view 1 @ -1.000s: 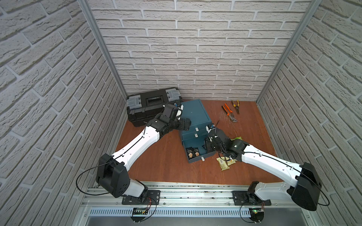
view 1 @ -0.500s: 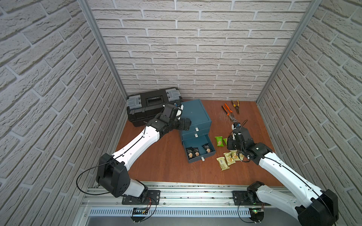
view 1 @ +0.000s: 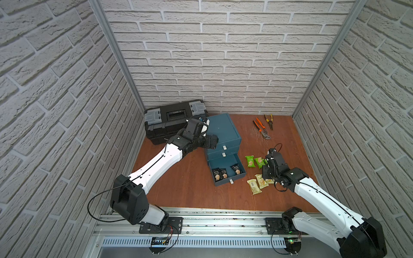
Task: Take the cookies out of the drawer
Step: Place the cookie at the center of the board.
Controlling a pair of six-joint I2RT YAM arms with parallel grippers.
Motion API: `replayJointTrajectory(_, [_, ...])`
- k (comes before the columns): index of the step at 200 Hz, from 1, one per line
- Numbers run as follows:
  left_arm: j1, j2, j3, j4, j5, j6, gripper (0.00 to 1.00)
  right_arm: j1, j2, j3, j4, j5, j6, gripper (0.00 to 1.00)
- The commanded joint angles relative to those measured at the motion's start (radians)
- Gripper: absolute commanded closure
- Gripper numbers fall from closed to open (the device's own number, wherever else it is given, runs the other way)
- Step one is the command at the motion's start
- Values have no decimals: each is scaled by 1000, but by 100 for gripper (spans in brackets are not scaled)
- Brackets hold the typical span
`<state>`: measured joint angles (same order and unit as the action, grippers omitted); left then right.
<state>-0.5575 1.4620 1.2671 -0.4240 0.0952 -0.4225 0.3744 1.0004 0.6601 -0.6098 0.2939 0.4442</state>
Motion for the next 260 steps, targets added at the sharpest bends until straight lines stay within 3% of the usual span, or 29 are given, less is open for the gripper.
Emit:
replayJointTrajectory(1, [-7,27,-1,-53,-3,11,1,-5,9,26,32,-53,-25,91])
replayJointTrajectory(56, [-5,29,-3,-48,-3,11,1,7,112,141,87,-209,-41,91])
replayJointTrajectory(127, [-7,27,-12,-50,-7,13,1,21,312,89,247,-235,32,89])
replayJointTrajectory(142, [-5,28,-12,-50,-7,13,2,24,299,73,251,-224,47,83])
replayJointTrajectory(161, [-5,32,-10,-47,-6,12,2,24,257,56,233,-210,57,57])
replayJointTrajectory(181, [-7,40,-6,-44,-1,8,2,24,201,55,194,-187,56,42])
replayJointTrajectory(218, [-7,43,-9,-38,4,5,1,24,81,78,140,-163,34,42])
replayJointTrajectory(260, [-8,47,-8,-33,-4,2,2,61,38,82,273,-386,36,49])
